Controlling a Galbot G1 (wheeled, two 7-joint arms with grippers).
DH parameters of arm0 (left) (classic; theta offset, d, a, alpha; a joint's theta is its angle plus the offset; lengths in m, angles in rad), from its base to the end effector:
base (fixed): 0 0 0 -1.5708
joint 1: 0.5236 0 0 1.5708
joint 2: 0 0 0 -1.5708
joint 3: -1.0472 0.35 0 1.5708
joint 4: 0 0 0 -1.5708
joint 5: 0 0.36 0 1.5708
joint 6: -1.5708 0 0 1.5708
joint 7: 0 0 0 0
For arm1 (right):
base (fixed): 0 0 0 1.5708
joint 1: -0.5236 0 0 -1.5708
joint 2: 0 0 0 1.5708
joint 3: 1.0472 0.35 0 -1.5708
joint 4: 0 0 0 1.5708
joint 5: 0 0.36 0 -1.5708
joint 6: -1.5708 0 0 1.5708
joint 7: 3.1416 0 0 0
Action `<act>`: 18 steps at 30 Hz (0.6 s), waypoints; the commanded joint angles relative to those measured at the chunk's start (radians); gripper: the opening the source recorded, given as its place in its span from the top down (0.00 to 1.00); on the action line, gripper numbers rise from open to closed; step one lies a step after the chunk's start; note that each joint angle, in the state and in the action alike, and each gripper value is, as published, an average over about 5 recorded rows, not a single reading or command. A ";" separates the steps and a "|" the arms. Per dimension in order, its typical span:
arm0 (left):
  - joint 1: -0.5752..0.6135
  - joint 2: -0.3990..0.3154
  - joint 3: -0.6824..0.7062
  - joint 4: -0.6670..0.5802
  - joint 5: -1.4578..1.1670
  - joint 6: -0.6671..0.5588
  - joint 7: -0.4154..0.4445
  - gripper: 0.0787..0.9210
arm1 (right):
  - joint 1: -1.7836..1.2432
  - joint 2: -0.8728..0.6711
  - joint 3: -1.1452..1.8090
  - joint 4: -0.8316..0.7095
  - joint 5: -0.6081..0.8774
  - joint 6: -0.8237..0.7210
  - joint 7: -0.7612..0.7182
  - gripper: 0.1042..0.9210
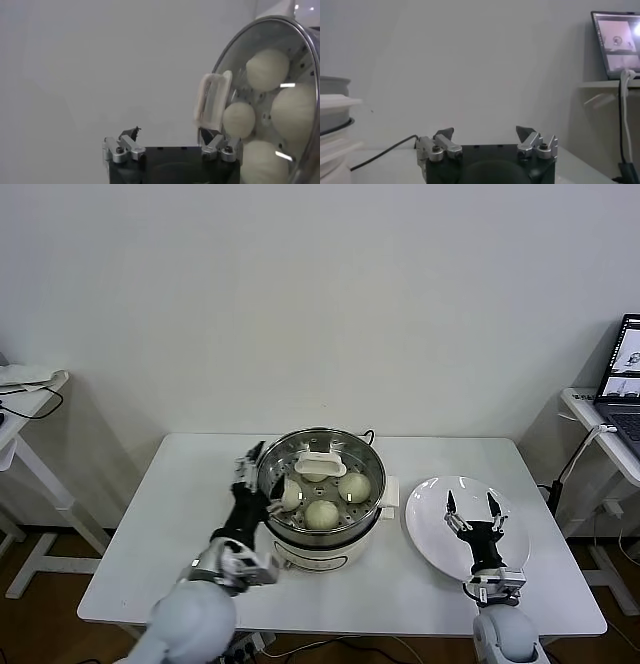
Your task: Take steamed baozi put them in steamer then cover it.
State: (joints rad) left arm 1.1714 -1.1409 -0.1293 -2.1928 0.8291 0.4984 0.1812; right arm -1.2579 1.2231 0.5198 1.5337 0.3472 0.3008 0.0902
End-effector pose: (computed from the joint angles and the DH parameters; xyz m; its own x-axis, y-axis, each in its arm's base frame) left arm 0.2464 -0.0437 -0.2064 -0.9766 0.2053 0.0646 0.1506 0.4374 0.8866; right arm 0.2802 -0.1225 -0.4098 -0.9937 0.0986 -0.0539 0.0986 0.9951 0.0023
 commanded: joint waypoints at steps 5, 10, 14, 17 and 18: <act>0.211 -0.105 -0.503 0.232 -0.866 -0.397 -0.239 0.12 | -0.052 -0.015 -0.003 0.082 0.064 -0.040 -0.008 0.12; 0.198 -0.166 -0.560 0.320 -0.970 -0.509 -0.194 0.12 | -0.077 -0.013 -0.001 0.109 0.063 -0.062 0.010 0.12; 0.216 -0.198 -0.569 0.356 -0.984 -0.561 -0.158 0.12 | -0.101 -0.011 0.003 0.130 0.044 -0.083 0.028 0.12; 0.234 -0.199 -0.557 0.369 -0.965 -0.580 -0.140 0.12 | -0.109 -0.008 0.008 0.130 0.041 -0.078 0.034 0.12; 0.237 -0.199 -0.552 0.372 -0.955 -0.585 -0.136 0.12 | -0.112 -0.006 0.011 0.131 0.041 -0.076 0.034 0.12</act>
State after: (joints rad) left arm 1.3504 -1.2738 -0.5714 -1.9490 0.0750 0.0976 0.0285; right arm -1.3338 1.2132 0.5234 1.6288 0.3889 0.2488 0.1050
